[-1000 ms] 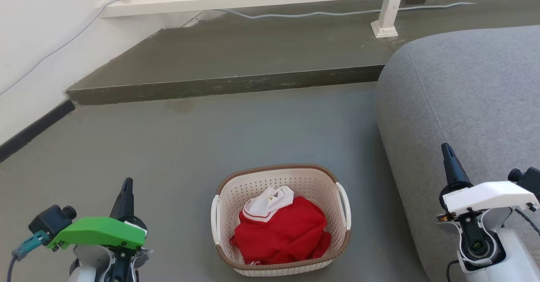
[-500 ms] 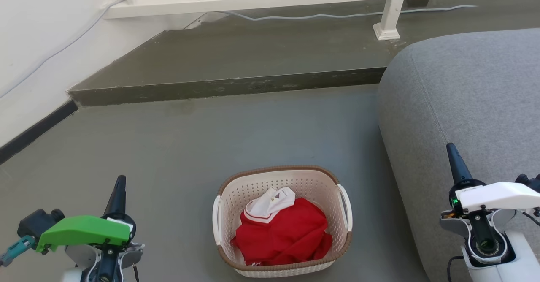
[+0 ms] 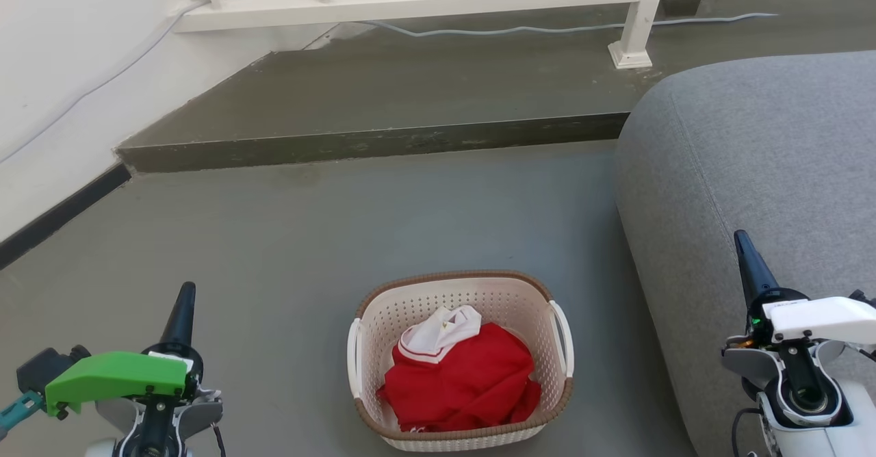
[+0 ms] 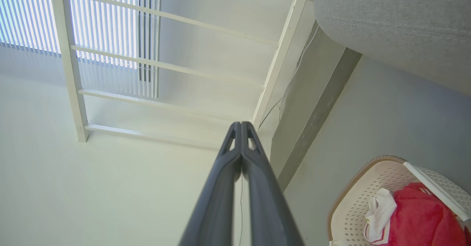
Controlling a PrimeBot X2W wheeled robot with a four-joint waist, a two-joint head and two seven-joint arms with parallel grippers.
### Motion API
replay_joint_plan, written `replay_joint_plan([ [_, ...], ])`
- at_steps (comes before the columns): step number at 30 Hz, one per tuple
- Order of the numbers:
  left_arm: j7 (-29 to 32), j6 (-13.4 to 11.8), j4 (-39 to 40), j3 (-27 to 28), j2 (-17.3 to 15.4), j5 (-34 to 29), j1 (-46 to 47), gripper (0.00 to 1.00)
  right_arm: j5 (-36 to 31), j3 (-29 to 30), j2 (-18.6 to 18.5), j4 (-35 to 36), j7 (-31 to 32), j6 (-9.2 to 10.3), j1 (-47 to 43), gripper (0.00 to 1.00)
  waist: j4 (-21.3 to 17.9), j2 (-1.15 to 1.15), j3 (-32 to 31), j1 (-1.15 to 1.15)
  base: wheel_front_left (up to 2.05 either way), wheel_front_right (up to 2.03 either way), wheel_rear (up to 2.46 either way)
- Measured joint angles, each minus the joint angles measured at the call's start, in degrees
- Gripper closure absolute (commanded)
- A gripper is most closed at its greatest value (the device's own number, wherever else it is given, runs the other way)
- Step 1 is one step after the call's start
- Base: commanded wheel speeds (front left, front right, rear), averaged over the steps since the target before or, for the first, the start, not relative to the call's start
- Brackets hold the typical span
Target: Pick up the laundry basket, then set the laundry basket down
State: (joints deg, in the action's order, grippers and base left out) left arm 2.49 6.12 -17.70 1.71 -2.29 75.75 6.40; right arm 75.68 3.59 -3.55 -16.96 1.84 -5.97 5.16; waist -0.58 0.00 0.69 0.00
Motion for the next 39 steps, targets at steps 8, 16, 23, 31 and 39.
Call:
replay_joint_plan([
  [8, 1.5, 0.2, 0.3, 1.0, 0.1, 5.8, -0.1, 1.0, 5.7, 1.6, 0.2, 0.2, 1.6, -0.08, 0.0, 1.0, 0.2, 0.0, -0.2, 0.0, 0.0, 0.0, 0.0],
  [16, 3.0, 0.5, 1.0, 2.2, 0.1, 10.7, -0.6, 1.0, 11.0, 3.1, 0.8, 0.3, 3.1, -0.56, 0.0, 1.0, 0.4, 0.0, -0.4, 0.0, 0.0, 0.0, 0.0],
  [23, 4.3, 0.8, 1.5, 3.5, 0.2, 15.2, -0.6, 1.0, 15.8, 4.2, 1.3, 0.5, 4.5, -0.58, 0.0, 1.0, 0.6, 0.0, -0.5, 0.0, 0.0, 0.0, 0.0],
  [31, 4.3, 0.8, 1.5, 3.5, 0.2, 15.9, -0.6, 1.0, 15.9, 4.3, 1.3, 0.5, 4.5, -0.58, 0.0, 1.0, 0.6, 0.0, -0.5, 0.0, 0.0, 0.0, 0.0],
  [39, 4.3, 0.8, 1.5, 3.5, 0.2, 15.9, -0.6, 1.0, 16.0, 4.3, 1.3, 0.5, 4.5, -0.58, 0.0, 1.0, 0.6, 0.0, -0.5, 0.0, 0.0, 0.0, 0.0],
])
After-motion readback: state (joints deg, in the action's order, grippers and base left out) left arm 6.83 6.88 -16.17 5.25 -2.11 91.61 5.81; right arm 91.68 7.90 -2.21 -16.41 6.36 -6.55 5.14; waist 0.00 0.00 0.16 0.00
